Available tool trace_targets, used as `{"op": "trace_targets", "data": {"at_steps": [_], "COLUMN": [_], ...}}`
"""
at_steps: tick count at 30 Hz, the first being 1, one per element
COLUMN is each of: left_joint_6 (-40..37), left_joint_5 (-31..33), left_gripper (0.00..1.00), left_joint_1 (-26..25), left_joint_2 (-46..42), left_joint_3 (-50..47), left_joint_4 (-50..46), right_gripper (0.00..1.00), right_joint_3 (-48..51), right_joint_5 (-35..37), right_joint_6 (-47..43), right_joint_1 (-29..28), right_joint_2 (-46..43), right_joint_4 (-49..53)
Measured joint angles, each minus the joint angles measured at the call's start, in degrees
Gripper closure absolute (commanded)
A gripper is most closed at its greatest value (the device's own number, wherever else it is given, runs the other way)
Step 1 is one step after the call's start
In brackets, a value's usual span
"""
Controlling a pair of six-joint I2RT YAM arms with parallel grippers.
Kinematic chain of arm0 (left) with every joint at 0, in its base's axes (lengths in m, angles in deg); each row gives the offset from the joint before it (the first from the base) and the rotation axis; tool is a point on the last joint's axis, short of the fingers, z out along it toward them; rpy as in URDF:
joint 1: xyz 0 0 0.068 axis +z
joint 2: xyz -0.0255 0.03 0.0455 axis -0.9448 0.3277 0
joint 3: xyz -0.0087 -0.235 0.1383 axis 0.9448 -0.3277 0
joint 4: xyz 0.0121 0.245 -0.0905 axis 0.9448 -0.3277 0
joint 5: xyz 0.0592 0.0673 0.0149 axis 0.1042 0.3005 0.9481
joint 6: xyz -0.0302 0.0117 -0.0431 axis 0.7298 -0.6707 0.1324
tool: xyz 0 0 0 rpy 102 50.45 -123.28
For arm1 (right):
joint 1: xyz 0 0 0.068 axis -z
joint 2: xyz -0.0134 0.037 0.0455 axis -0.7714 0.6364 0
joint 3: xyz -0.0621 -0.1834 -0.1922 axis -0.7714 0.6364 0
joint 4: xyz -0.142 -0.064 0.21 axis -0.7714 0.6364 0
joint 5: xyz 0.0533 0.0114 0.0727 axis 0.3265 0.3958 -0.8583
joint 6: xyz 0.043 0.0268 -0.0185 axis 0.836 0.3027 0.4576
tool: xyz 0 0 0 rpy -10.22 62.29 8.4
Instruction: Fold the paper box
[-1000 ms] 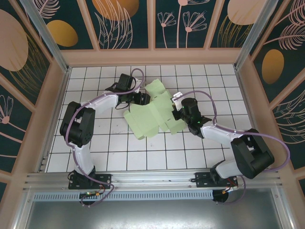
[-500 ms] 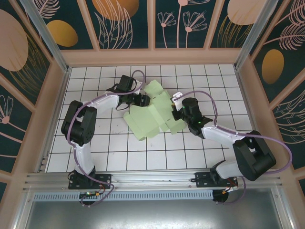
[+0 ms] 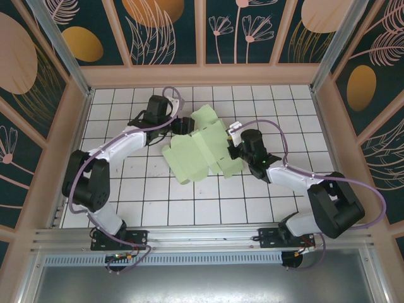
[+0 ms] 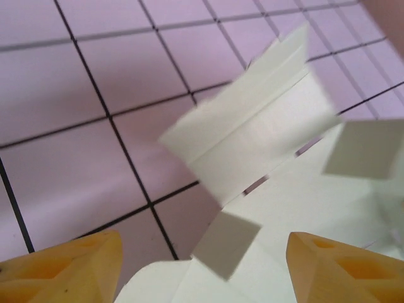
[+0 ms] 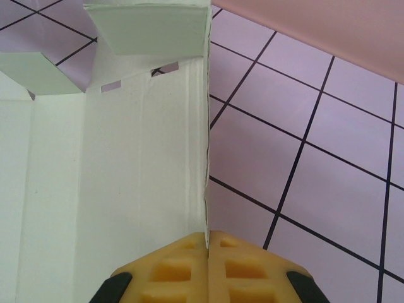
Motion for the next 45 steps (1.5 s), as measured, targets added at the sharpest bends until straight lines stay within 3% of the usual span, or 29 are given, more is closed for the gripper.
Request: {"op": "trace_targets", "data": {"at_steps": [6, 10, 13, 17, 29, 41, 45], "left_joint_6": [0.35, -0.15, -0.66, -0.20, 2.38, 8.31, 8.98], "left_joint_5": [0.46, 0.55, -0.42, -3.52, -8.81, -5.97, -4.87], "left_gripper": [0.39, 0.51, 0.68, 0.73, 0.69, 0.67, 0.59], "left_joint_1": [-0.31, -0.79, -1.62, -2.69, -3.80, -4.02, -4.13], "left_joint_2": [-0.48, 1.60, 3.93, 7.13, 12.48, 17.94, 16.28], "left_joint_3": [-1.07, -1.20, -0.76, 0.11, 1.14, 4.42, 3.15], "left_joint_4": [1.20, 1.22, 1.11, 1.14, 1.68, 3.30, 4.59], "right_gripper": [1.00, 1.00, 1.00, 1.00, 1.00, 1.00, 1.00], "right_joint_3": [-0.63, -1.11, -1.42, -1.77, -2.54, -3.10, -3.10], "right_joint_5": [0.00, -0.02, 0.00, 0.00, 0.02, -0.42, 0.13], "right_joint_6": [0.00, -0.02, -0.02, 0.00, -0.02, -0.02, -0.07], "right_joint_1": [0.00, -0.04, -0.04, -0.07, -0.11, -0.44, -0.44], "right_joint_2": [1.33, 1.79, 2.10, 2.56, 3.30, 3.28, 3.28], "right_joint_4": [0.04, 0.07, 0.07, 0.17, 1.55, 2.23, 2.45]}}
